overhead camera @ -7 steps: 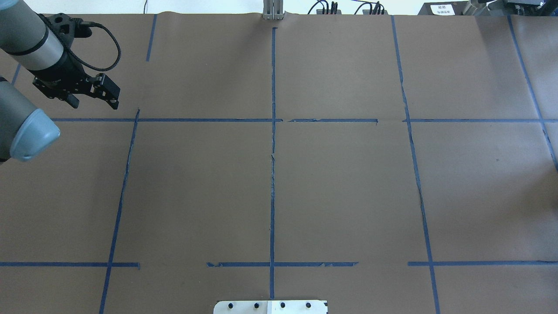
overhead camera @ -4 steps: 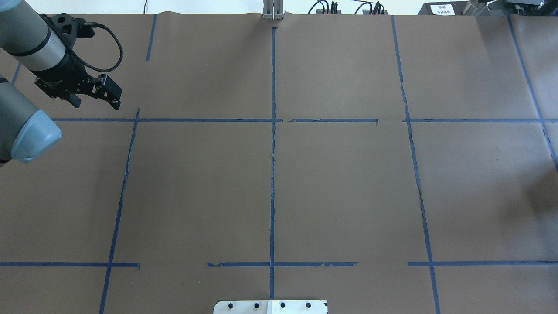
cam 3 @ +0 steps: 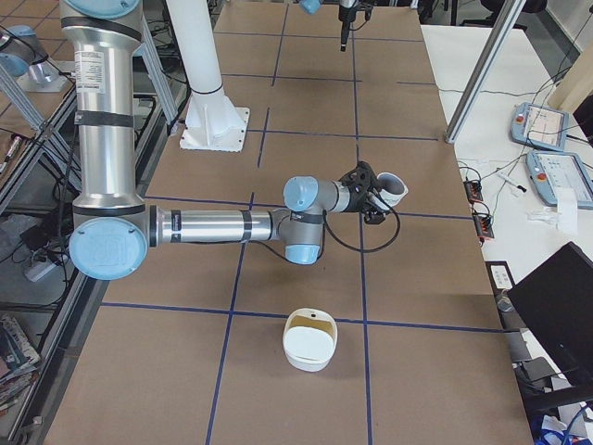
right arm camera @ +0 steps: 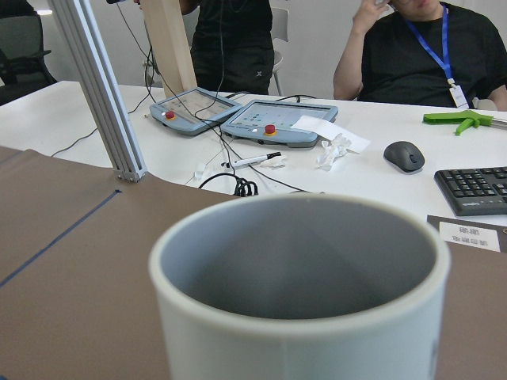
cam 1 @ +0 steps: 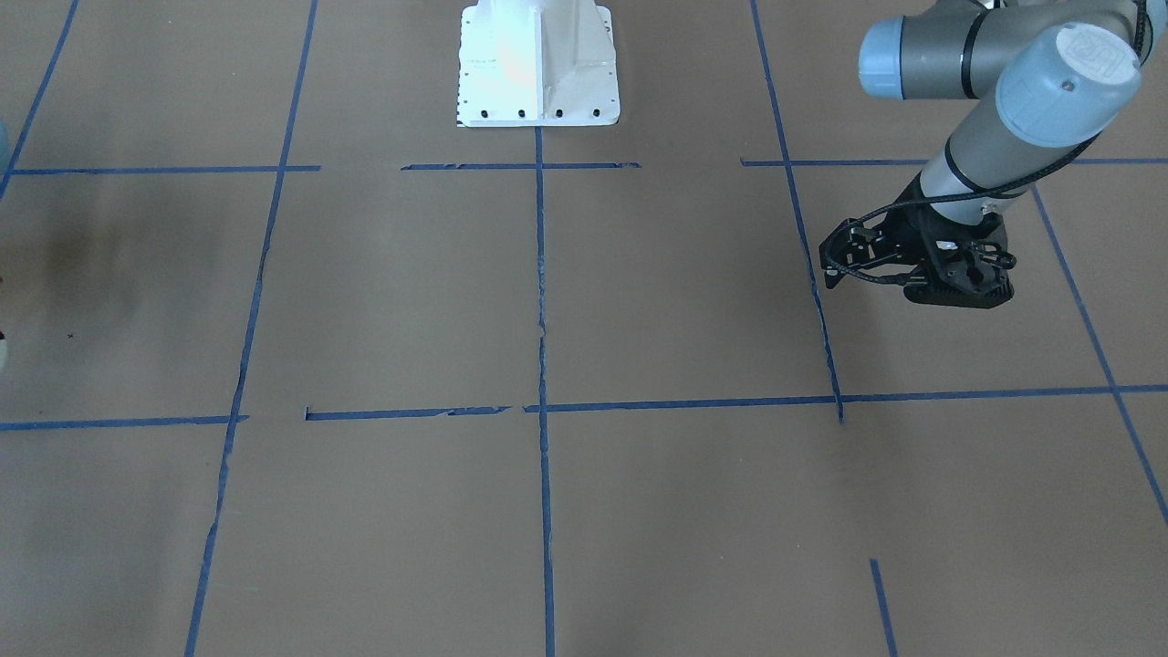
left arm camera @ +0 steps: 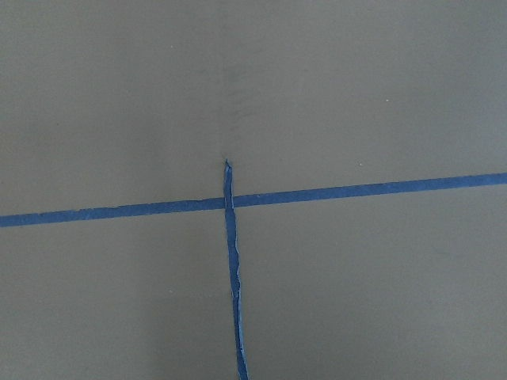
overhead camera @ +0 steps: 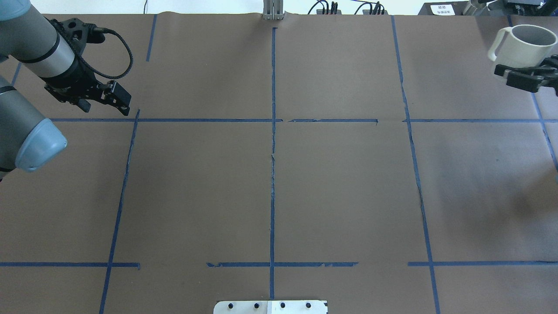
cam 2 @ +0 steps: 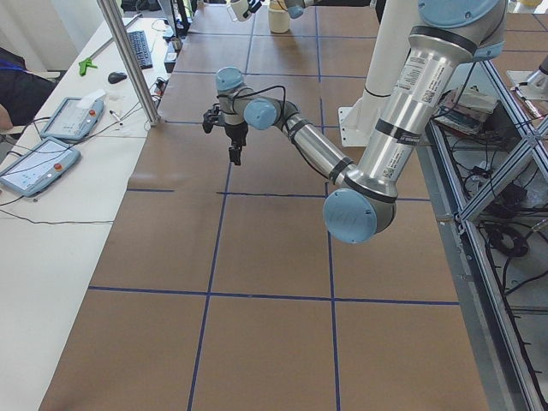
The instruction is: Left arm hands cup to right arm to dump lemon
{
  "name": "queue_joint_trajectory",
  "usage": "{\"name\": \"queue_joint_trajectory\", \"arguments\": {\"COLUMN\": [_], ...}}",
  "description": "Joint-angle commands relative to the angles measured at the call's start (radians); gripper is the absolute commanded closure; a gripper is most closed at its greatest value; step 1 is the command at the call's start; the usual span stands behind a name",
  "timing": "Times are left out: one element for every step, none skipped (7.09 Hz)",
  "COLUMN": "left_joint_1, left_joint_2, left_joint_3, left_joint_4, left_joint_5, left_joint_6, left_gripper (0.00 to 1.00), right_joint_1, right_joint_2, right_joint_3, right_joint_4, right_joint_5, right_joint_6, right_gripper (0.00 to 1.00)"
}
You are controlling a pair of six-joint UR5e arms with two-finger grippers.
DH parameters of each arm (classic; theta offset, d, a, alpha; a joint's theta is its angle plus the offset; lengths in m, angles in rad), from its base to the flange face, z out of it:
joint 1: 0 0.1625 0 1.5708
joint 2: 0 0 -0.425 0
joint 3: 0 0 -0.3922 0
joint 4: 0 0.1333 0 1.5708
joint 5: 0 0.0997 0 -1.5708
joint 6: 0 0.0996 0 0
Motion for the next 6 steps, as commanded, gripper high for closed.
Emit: {"name": "queue_joint_trajectory", "arguments": {"left_joint_1": [0.014, 0.025, 0.072, 0.080, 0.082, 0.105], "left_joint_2": [-0.015, -0.024, -0.025, -0.045, -0.065, -0.100], "left_joint_3": [-0.002, -0.002, 0.000, 0.000, 0.008, 0.017], "left_joint_4": [0.000, 0.000, -0.006, 0.003, 0.002, 0.002], "left_joint_5": [-0.003, -0.013, -0.015, -0.015, -0.017, -0.018], "left_joint_6": [-0.010, -0.012, -0.014, -0.042, -0.137, -0.217], "left_gripper": [0.00, 0.00, 0.00, 0.00, 0.00, 0.00], "right_joint_1": [-0.182, -0.265, -0.343, -0.444, -0.526, -0.602], "right_joint_2": [0.149, 0.192, 0.231, 0.281, 0.335, 0.413], "right_joint_3": [0.000, -0.003, 0.000, 0.001, 0.000, -0.011], "right_joint_4": [-0.147, -0.166, -0.186, -0.239, -0.301, -0.397], "right_joint_5": [-0.191, -0.280, -0.365, -0.511, -0.603, -0.688], "right_joint_6": [-0.092, -0.092, -0.092, -0.092, -0.092, -0.091], "right_gripper": [0.84, 0.84, 0.84, 0.84, 0.83, 0.83]}}
